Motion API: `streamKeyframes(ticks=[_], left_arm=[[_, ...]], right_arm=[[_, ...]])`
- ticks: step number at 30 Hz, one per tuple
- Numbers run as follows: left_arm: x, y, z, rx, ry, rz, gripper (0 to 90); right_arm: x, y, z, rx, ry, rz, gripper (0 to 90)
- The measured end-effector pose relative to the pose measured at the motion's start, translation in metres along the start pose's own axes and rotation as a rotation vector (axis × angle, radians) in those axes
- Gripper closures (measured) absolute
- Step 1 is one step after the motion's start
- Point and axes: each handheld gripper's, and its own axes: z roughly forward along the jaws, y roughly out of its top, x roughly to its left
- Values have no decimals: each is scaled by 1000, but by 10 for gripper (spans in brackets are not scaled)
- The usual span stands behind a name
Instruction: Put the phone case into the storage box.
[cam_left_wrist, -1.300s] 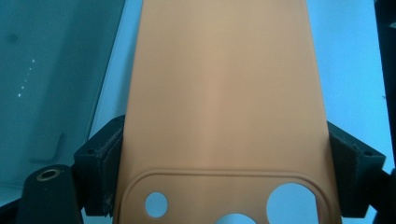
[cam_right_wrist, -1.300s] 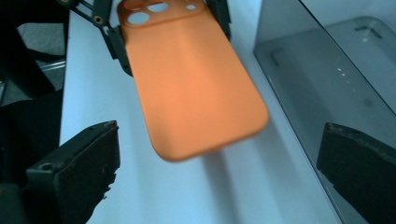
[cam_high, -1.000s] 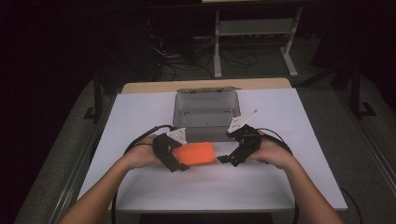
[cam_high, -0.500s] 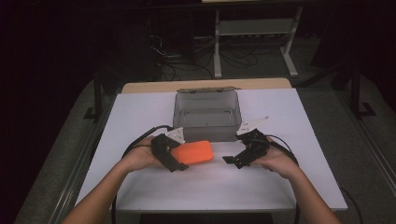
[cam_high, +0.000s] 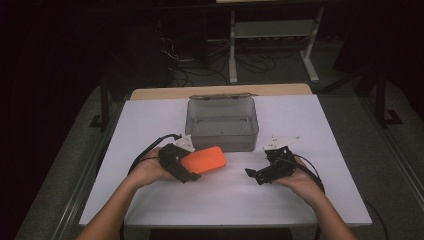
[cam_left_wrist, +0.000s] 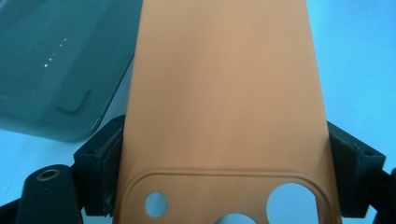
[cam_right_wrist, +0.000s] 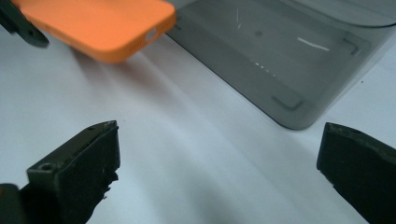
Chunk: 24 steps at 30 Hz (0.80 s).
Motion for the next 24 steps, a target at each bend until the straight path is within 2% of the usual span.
streamKeyframes(ticks=[5, 9, 11, 13, 16, 18, 20, 24], left_arm=[[-1, -2, 1, -9, 20, -34, 157], [-2, -3, -1, 5, 34, -46, 157], [-2, -3, -2, -10, 33, -59, 157], [-2, -3, -2, -11, 37, -64, 157], [-2, -4, -3, -10, 38, -71, 157], [-3, -5, -2, -12, 39, -79, 157], [-3, -6, -1, -12, 39, -89, 157], [-3, -7, 0, -6, 40, -103, 157]], right_arm=[[4, -1, 5, 27, -29, 20, 0], [7, -1, 7, 36, -21, 46, 0], [8, 0, 8, 47, -14, 65, 0], [8, 1, 9, 57, 14, 90, 0], [9, 1, 12, 65, 31, 97, 0], [10, 1, 13, 68, 27, 81, 0], [8, 1, 14, 55, 48, 105, 0], [7, 3, 18, 51, 25, 104, 0]])
